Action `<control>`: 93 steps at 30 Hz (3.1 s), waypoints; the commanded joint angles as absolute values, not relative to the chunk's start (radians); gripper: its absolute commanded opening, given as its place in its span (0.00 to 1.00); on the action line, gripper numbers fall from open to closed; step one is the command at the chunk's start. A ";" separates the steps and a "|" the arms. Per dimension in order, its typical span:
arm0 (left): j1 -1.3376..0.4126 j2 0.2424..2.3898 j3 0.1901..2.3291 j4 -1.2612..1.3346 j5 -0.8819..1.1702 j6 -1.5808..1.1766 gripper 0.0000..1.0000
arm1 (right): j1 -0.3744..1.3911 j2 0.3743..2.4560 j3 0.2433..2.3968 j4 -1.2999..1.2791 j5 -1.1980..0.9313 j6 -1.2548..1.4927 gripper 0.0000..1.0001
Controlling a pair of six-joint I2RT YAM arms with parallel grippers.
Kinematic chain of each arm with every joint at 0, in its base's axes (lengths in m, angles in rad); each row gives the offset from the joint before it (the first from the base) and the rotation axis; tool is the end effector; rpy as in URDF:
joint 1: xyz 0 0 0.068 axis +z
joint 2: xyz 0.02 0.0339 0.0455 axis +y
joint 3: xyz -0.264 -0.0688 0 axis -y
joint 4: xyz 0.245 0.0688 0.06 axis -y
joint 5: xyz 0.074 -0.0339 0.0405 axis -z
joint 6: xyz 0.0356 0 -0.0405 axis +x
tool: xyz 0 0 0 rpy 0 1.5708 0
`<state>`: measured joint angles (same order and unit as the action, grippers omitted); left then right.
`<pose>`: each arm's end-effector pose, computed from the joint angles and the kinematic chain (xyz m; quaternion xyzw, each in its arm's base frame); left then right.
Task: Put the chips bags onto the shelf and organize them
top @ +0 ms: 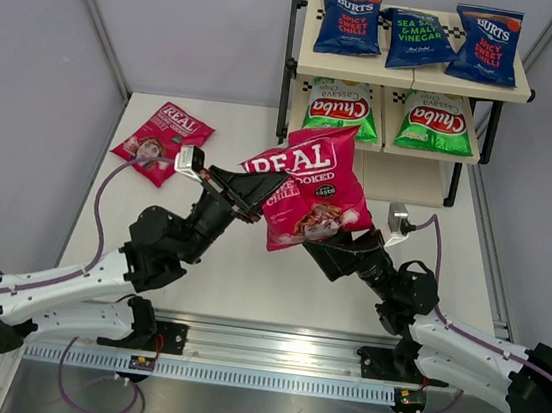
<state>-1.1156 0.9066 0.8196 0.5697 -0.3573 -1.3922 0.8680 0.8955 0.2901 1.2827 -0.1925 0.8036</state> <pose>0.0998 -0.1756 0.4097 -0.2208 0.4835 -0.7714 0.3498 0.1082 0.1383 0.2977 -0.1005 0.4270 0.6938 0.5712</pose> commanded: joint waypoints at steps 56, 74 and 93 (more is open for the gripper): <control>-1.060 0.698 1.090 -0.339 -0.818 -0.661 0.17 | 0.879 0.526 0.284 0.492 0.271 0.990 0.05; -0.835 0.723 1.005 -0.637 -0.456 -0.588 0.43 | 0.795 0.592 0.162 0.426 0.588 1.190 0.08; -0.834 0.612 1.020 -0.770 -0.356 -0.522 0.99 | 0.111 1.099 0.325 0.833 0.003 1.174 0.11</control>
<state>-0.8368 0.6353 0.9920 -0.7547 -0.4229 -0.5739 0.1978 1.0073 0.2459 0.6662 0.1322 1.1896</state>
